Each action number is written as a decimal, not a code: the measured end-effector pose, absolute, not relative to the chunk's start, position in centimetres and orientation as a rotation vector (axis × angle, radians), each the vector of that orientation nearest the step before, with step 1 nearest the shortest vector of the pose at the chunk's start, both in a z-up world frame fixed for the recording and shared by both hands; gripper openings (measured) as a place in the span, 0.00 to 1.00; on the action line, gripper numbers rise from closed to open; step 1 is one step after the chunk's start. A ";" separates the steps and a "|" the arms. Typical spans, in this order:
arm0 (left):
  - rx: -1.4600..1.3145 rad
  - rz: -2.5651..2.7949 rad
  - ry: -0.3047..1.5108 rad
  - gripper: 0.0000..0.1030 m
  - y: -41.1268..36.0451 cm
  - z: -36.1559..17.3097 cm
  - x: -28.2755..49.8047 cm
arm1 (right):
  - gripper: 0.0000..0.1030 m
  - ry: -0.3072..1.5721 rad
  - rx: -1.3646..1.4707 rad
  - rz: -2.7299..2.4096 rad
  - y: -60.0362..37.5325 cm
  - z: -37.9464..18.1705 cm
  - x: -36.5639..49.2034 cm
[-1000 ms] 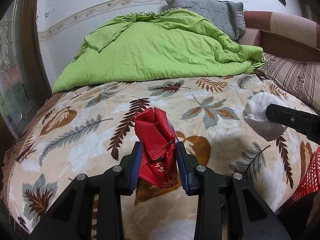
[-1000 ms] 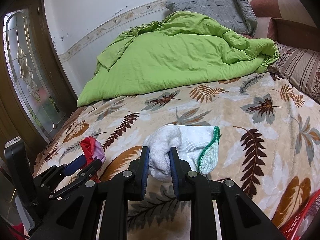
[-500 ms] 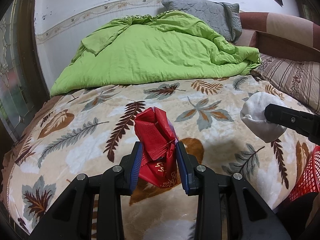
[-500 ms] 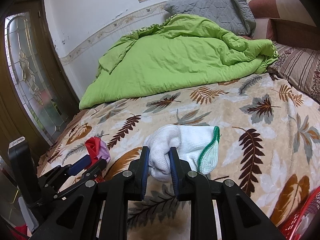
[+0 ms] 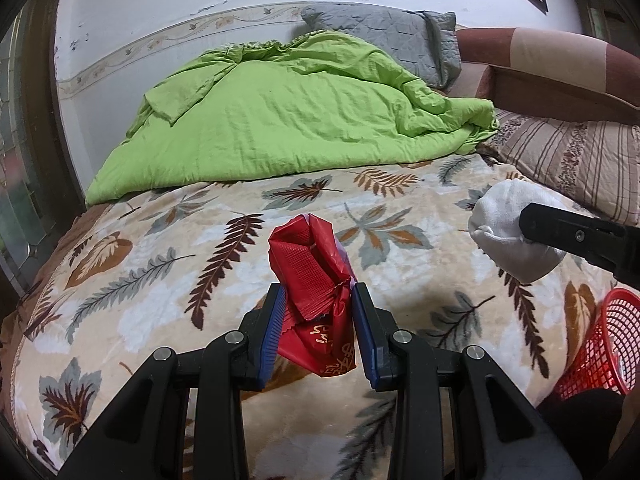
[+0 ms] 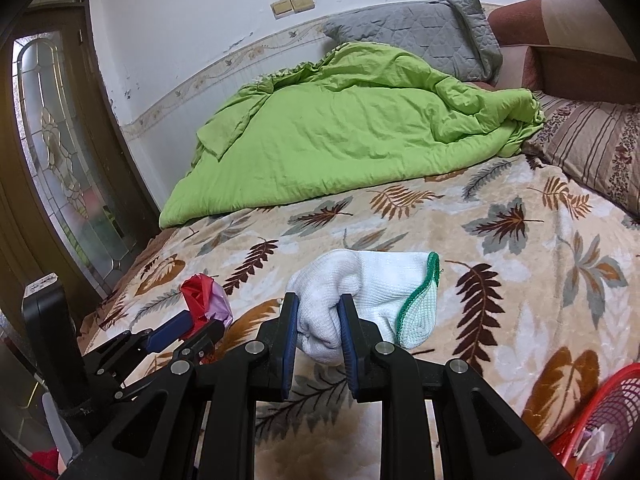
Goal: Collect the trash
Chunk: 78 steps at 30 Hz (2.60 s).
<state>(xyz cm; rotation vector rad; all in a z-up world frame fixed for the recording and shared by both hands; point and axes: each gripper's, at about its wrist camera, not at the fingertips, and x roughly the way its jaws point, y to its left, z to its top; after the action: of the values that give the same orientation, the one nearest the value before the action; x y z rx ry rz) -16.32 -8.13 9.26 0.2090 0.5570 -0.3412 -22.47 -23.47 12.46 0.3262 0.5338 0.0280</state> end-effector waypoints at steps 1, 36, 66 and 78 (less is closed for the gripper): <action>0.209 -0.345 0.556 0.32 -8.2 9.3 -16.5 | 0.21 0.533 0.327 0.026 -23.5 12.6 -22.6; 0.355 -0.916 0.556 0.32 -24.3 12.3 -27.7 | 0.21 0.539 0.518 -0.322 -39.3 12.7 -40.8; 0.448 -1.216 0.788 0.71 -34.4 9.0 -32.5 | 0.47 0.559 0.666 -0.432 -45.8 10.1 -47.2; 0.415 -1.076 0.653 0.87 -28.1 11.3 -31.5 | 0.94 0.658 0.460 -0.606 -39.9 12.3 -47.3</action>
<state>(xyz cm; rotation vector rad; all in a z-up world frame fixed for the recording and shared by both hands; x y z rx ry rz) -31.55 -28.15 11.34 0.4154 0.6531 -1.0763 -47.28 -39.90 12.31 0.4597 0.6578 -0.6056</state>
